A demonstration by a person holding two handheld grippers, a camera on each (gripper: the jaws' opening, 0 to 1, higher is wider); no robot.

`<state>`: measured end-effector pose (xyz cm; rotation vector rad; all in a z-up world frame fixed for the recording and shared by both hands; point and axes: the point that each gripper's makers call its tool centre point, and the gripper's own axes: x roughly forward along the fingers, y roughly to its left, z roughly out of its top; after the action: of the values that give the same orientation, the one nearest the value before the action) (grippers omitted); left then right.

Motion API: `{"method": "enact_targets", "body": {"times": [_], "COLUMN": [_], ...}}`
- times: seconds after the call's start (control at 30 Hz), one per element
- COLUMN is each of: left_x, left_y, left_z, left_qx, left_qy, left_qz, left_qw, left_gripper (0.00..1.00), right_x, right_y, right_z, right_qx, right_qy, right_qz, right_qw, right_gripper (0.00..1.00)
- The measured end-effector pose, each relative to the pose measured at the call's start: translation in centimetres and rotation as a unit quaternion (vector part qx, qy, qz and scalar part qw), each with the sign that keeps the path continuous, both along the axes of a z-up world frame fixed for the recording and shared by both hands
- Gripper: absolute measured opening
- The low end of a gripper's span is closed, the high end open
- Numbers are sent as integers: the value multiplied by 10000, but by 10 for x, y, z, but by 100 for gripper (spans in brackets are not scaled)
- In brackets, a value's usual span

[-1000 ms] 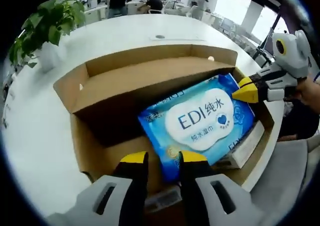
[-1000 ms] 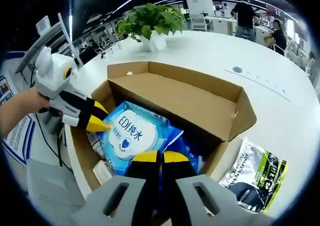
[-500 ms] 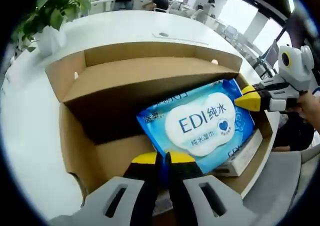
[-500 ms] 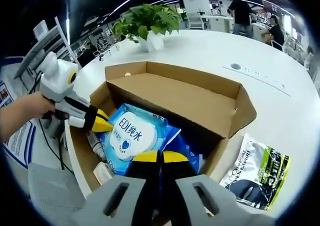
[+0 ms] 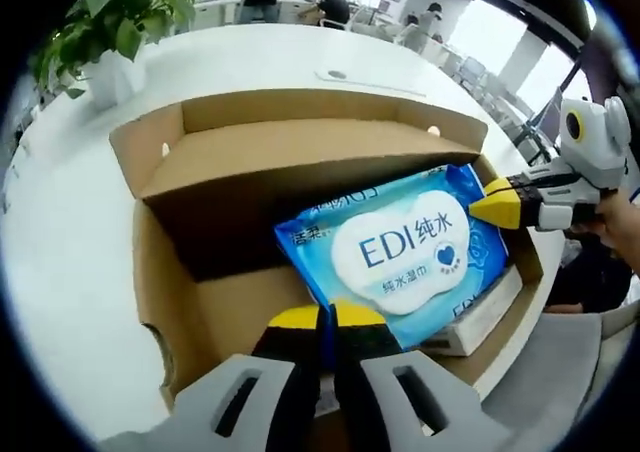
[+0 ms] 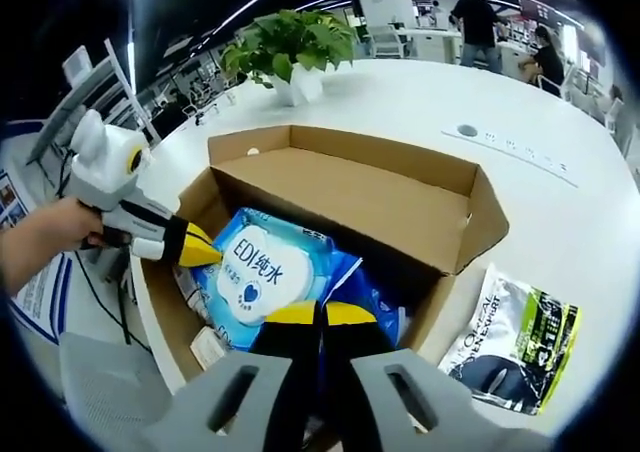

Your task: Operate the shoe box by opening the lid, removing the specified soft item, and placing it in the target area until the item is outside and the box remains undamaged.

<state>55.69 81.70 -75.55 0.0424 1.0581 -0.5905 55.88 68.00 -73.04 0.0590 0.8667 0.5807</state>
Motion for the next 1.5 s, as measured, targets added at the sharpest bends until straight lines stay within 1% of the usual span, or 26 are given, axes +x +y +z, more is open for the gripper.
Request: {"method": "enact_targets", "body": {"times": [0.33,0.6,0.83,1.17,1.27,1.5], "left_x": [-3,-5,-6,-6,-6,-8], "left_y": [1,-3,-10,-29,-35,-58], "left_z": [15,28,41,61,65,73], "left_qx": [-76,-143,-220,-300,-324,-380], "left_qy": [-118,-210,-340,-462,-450,-439], "left_qz": [73,80,13,-64,-73,-188], "left_qw": [9999,9996,9992,9985,9984,9981], "left_gripper": [0,0,0,0,0,0], "right_x": [-2,-4,-5,-7,-9,-13], "right_y": [-1,-6,-14,-31,-40,-63], "right_z": [11,20,31,46,50,57], "right_qx": [75,116,210,287,301,309], "right_qy": [-42,-88,-130,-160,-155,-131], "right_qz": [-13,-48,-136,-274,-332,-488], "right_qw": [10000,9999,9996,9991,9989,9982], "right_gripper": [0,0,0,0,0,0]}}
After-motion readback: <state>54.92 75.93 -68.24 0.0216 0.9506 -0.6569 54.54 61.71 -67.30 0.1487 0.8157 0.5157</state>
